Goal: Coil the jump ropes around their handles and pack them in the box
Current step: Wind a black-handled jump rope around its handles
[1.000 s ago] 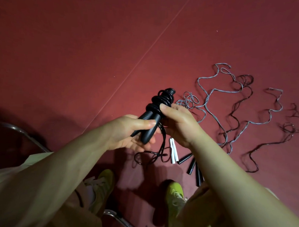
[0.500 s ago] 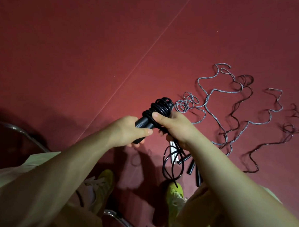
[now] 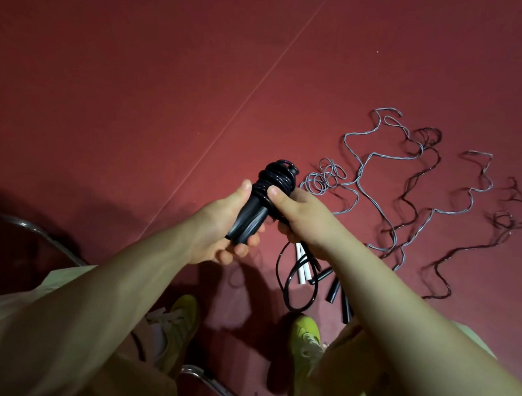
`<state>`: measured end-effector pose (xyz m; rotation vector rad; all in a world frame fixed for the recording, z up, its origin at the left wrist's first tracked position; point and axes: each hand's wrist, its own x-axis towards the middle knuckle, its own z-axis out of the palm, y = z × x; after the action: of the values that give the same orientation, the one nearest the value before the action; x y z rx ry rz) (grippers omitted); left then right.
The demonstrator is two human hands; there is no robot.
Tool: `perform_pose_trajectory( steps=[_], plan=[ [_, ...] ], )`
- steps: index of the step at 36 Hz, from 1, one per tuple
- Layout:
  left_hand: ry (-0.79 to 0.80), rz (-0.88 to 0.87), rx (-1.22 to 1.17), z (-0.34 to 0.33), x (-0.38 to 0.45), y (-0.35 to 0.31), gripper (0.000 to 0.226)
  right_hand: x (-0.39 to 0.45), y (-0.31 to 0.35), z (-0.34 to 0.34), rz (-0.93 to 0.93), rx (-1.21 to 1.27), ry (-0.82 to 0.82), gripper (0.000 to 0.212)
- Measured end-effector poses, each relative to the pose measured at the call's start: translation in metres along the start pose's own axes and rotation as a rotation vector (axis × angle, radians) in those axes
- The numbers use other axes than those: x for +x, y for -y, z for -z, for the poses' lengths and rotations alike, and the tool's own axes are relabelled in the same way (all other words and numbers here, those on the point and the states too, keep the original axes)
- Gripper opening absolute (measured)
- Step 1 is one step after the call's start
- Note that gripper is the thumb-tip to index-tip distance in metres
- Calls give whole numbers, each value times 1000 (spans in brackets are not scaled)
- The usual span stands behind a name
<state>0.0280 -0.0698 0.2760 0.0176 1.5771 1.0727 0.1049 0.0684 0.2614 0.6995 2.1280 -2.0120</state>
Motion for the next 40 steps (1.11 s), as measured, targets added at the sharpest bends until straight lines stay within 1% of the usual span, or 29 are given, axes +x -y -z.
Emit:
perform_pose_trajectory(
  steps=[2, 6, 9, 11, 13, 14, 16, 18, 20, 22, 25, 27, 28, 29, 31, 33, 35, 36, 37, 39, 40],
  plan=[
    [-66, -18, 47, 0, 2, 0, 76, 0, 0, -1, 13, -40, -3, 31],
    [-173, -75, 127, 0, 5, 1, 71, 1, 0, -2, 95, -210, -38, 31],
    [-235, -125, 207, 2, 6, 1, 70, 0, 1, -1, 127, -239, -49, 29],
    [-266, -152, 290, 6, 8, 3, 76, -2, 2, -2, 102, -200, -23, 27],
    [-308, -187, 377, 8, 9, 5, 79, -4, 3, -3, 23, -76, 3, 26],
    [-341, -214, 420, 8, 10, 6, 74, -5, 3, -3, -16, -23, 7, 26],
    [-401, -274, 464, 9, 11, 7, 55, -6, 4, -4, -71, 29, -2, 31],
    [-414, -291, 453, 9, 11, 6, 42, -6, 5, -4, -109, 50, -21, 39],
    [-416, -289, 448, 9, 11, 7, 36, -6, 5, -4, -127, 57, -34, 41],
    [-419, -292, 455, 8, 10, 7, 33, -4, 3, -5, -113, 69, -30, 37],
    [-406, -303, 484, 5, 8, 6, 39, -2, 2, -5, -95, 90, -34, 39],
    [-359, -300, 488, 5, 7, 5, 42, 0, 1, -4, -89, 105, -47, 43],
    [-297, -291, 434, 6, 7, 5, 44, 0, 1, -3, -79, 103, -49, 43],
    [-223, -275, 340, 5, 5, 4, 44, 1, 0, -2, -64, 93, -48, 40],
    [-76, -219, 123, 4, -3, -1, 35, 1, 0, 0, -34, 105, -41, 38],
    [32, -165, -44, 5, -10, -5, 36, 1, -1, 1, 13, 169, -7, 42],
    [117, -123, -151, 7, -14, -7, 38, 1, -1, 2, 78, 240, 53, 48],
    [168, -100, -202, 7, -15, -7, 38, 0, -1, 3, 104, 265, 80, 54],
    [233, -78, -253, 6, -17, -6, 41, -1, 0, 3, 121, 286, 99, 66],
    [411, -61, -350, 2, -18, -1, 49, -3, 2, 5, 139, 304, 127, 92],
    [515, -71, -401, 0, -18, 3, 52, -4, 3, 6, 155, 311, 149, 96]
  ],
)
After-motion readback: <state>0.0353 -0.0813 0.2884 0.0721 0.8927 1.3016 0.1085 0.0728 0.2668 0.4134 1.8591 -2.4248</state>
